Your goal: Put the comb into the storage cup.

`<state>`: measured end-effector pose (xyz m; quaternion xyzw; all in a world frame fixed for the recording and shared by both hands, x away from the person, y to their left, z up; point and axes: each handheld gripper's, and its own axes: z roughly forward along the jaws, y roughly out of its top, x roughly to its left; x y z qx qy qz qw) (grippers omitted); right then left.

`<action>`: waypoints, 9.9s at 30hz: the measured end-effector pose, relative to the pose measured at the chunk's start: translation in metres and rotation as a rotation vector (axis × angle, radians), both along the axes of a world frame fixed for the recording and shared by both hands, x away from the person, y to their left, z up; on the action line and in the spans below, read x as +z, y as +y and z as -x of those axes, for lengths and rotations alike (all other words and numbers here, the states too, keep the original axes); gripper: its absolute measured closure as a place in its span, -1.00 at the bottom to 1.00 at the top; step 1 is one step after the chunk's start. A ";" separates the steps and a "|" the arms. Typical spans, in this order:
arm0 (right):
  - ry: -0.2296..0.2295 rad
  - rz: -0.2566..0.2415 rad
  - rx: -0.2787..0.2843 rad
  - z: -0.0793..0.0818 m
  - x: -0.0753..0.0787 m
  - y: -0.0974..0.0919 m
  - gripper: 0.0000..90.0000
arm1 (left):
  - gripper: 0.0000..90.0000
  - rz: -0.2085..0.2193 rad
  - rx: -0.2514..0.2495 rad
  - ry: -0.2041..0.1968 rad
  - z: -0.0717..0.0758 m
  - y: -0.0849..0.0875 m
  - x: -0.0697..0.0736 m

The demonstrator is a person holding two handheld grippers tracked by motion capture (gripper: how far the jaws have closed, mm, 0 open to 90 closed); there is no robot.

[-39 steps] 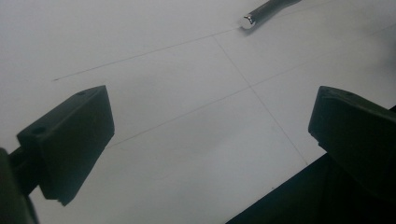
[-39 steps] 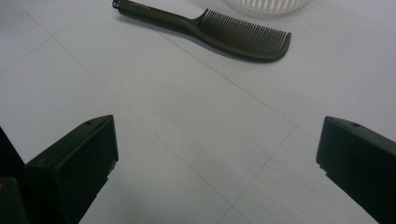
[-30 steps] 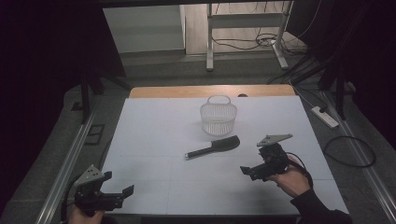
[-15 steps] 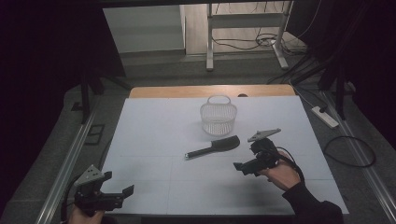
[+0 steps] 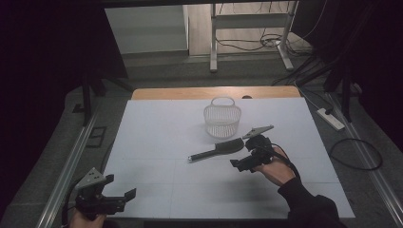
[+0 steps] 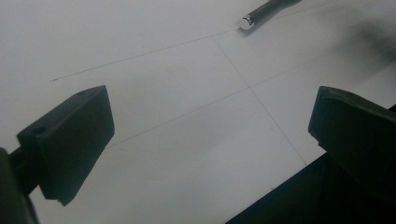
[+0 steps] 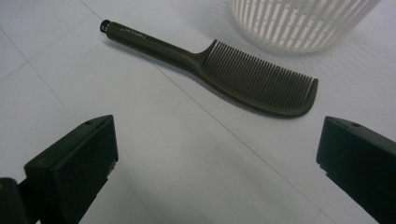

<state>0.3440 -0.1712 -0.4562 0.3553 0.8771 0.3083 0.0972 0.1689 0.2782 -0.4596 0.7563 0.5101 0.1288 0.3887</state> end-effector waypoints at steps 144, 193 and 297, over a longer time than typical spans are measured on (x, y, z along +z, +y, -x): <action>0.189 0.183 0.213 0.020 -0.049 0.076 0.98 | -0.98 -0.011 -0.030 -0.006 0.000 -0.002 0.000; 0.191 0.137 0.057 0.035 -0.032 -0.053 0.91 | -0.98 -0.018 -0.026 -0.003 0.000 -0.003 0.000; 0.167 0.272 0.063 0.037 -0.040 -0.064 0.59 | -0.99 -0.089 -0.036 0.003 -0.003 -0.012 0.000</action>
